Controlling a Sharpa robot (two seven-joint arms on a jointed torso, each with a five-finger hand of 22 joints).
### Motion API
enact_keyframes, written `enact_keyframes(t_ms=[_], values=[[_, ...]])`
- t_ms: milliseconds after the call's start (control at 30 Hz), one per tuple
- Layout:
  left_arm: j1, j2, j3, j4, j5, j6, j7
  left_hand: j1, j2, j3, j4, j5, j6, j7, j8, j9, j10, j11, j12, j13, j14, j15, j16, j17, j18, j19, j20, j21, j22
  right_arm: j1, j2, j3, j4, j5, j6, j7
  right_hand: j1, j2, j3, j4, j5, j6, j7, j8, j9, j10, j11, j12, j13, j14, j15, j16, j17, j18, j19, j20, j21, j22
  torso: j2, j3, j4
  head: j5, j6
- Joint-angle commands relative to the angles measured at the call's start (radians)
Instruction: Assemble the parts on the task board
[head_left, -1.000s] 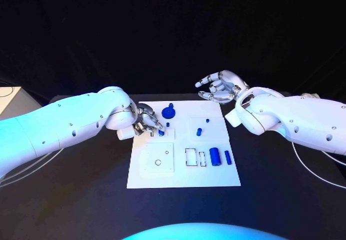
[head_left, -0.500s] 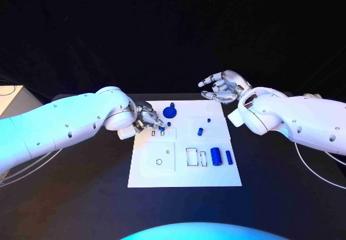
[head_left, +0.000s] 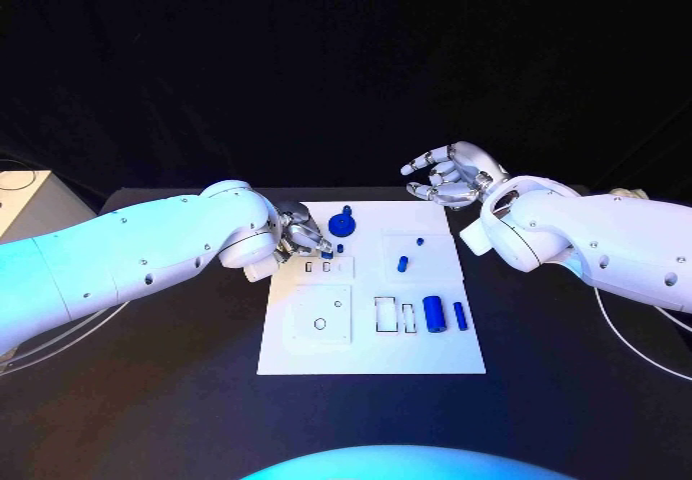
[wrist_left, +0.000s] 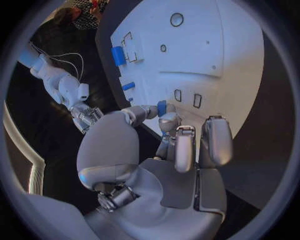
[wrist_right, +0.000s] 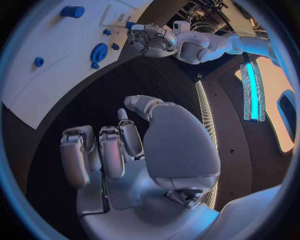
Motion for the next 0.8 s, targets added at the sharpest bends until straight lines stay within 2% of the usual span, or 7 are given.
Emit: enact_keyframes(t_ms=[33, 167, 600, 700, 800], values=[[-0.001, 0.009, -0.002, -0.006, -0.05, -0.001, -0.003, 0.01, 0.0, 0.149, -0.155, 0.008, 0.043, -0.032, -0.007, 0.235, 0.009, -0.001, 0.0, 0.0, 0.104, -0.007, 0.004, 0.253, -0.004, 0.008, -0.002, 0.005, 0.001, -0.001, -0.001, 0.0, -0.002, 0.0, 0.006, 0.001, -0.011, -0.001, 0.001, -0.003, 0.002, 0.004, 0.003, -0.004, -0.001, -0.002, 0.002, 0.001, 0.039, 0.089, 0.006, -0.005, 0.204, -0.002, 0.1, 0.006, -0.005, 0.245, 0.001, 0.0008, -0.0006, 0.003, -0.001], [-0.001, 0.019, -0.004, -0.018, -0.061, 0.027, -0.015, 0.01, -0.001, 0.147, -0.154, 0.018, 0.046, -0.032, -0.008, 0.235, 0.013, -0.002, 0.002, 0.004, 0.104, -0.008, 0.003, 0.252, -0.004, 0.009, -0.002, 0.007, 0.004, -0.001, 0.0, 0.0, -0.003, 0.0, 0.006, 0.001, -0.011, -0.001, 0.001, -0.003, 0.002, 0.004, 0.003, -0.004, -0.001, -0.002, 0.002, 0.001, 0.039, 0.089, 0.006, -0.005, 0.204, -0.002, 0.1, 0.006, -0.005, 0.245, 0.002, 0.0001, -0.0019, 0.003, 0.003], [-0.001, 0.035, -0.008, -0.04, -0.078, 0.082, -0.027, 0.011, -0.001, 0.145, -0.153, 0.033, 0.051, -0.034, -0.01, 0.236, 0.019, -0.003, 0.006, 0.011, 0.104, -0.009, 0.003, 0.252, -0.006, 0.013, -0.003, 0.01, 0.01, -0.001, 0.0, 0.0, -0.003, 0.0, 0.014, -0.002, -0.014, 0.0, 0.001, -0.003, 0.002, 0.004, 0.003, -0.004, -0.001, -0.003, 0.002, 0.0, 0.038, 0.089, 0.006, -0.005, 0.204, -0.001, 0.1, 0.006, -0.006, 0.245, 0.003, 0.0004, -0.0013, 0.005, -0.001], [-0.001, 0.04, -0.012, -0.048, -0.079, 0.092, -0.029, 0.011, -0.001, 0.144, -0.154, 0.036, 0.052, -0.034, -0.01, 0.236, 0.022, -0.003, 0.008, 0.014, 0.104, -0.009, 0.003, 0.252, -0.006, 0.012, -0.003, 0.01, 0.01, -0.001, 0.0, 0.0, -0.003, 0.0, 0.013, -0.001, -0.016, -0.001, 0.0, -0.003, 0.002, 0.004, 0.002, -0.004, -0.001, -0.002, 0.001, 0.0, 0.039, 0.088, 0.006, -0.006, 0.203, -0.001, 0.1, 0.006, -0.006, 0.244, 0.003, -0.0003, -0.0012, 0.006, -0.003], [-0.001, 0.042, -0.018, -0.052, -0.079, 0.1, -0.03, 0.01, -0.002, 0.143, -0.153, 0.041, 0.054, -0.035, -0.01, 0.236, 0.025, -0.004, 0.011, 0.018, 0.103, -0.01, 0.002, 0.251, -0.005, 0.012, -0.004, 0.01, 0.009, -0.001, 0.0, 0.0, -0.003, 0.0, 0.012, 0.0, -0.016, -0.001, 0.0, -0.003, 0.002, 0.004, 0.002, -0.004, -0.001, -0.002, 0.001, 0.0, 0.039, 0.088, 0.006, -0.006, 0.203, -0.001, 0.1, 0.006, -0.006, 0.244, 0.003, -0.0006, -0.0013, 0.002, -0.006]])
